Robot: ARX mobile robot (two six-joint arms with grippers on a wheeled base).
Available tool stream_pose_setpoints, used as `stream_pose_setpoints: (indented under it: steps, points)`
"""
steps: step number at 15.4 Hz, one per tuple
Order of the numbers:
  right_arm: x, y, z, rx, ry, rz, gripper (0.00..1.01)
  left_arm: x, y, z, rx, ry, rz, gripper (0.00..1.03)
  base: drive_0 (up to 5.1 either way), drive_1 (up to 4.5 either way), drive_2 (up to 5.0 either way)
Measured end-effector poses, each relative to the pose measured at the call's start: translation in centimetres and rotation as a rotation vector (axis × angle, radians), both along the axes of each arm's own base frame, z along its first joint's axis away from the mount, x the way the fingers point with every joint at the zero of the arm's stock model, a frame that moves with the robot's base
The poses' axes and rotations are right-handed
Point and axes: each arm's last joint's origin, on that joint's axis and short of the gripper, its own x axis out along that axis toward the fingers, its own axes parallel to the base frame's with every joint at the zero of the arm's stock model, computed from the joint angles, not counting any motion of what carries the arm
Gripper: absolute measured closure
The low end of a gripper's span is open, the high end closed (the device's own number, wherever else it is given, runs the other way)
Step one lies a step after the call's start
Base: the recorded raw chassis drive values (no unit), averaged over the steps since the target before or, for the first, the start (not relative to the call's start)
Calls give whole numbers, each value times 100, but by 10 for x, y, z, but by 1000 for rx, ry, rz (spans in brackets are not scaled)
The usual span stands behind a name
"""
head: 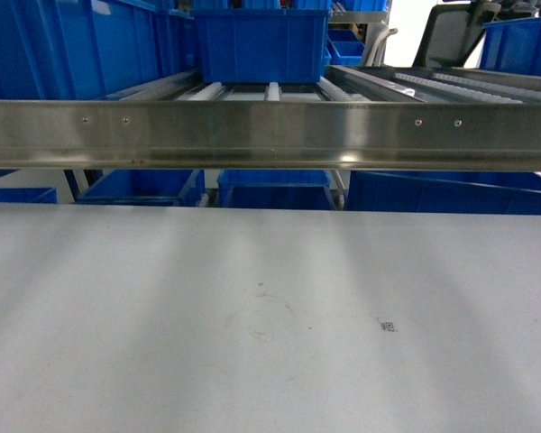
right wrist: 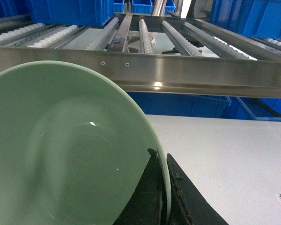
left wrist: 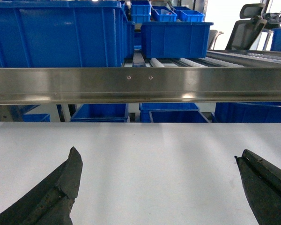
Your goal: Place green bowl on second shelf with right arm
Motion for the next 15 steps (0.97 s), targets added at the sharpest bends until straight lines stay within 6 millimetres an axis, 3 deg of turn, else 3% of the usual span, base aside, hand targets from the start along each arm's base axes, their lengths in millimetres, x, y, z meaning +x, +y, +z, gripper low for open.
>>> stream_pose_setpoints:
  steps: [8,15]
  points:
    - [0,0,-1,-2,7,-9,99,0,0,0,0,1,0,5,-485,320,169]
    - [0,1,-1,-2,6,-4,99,0,0,0,0,0,0,5,-445,58,413]
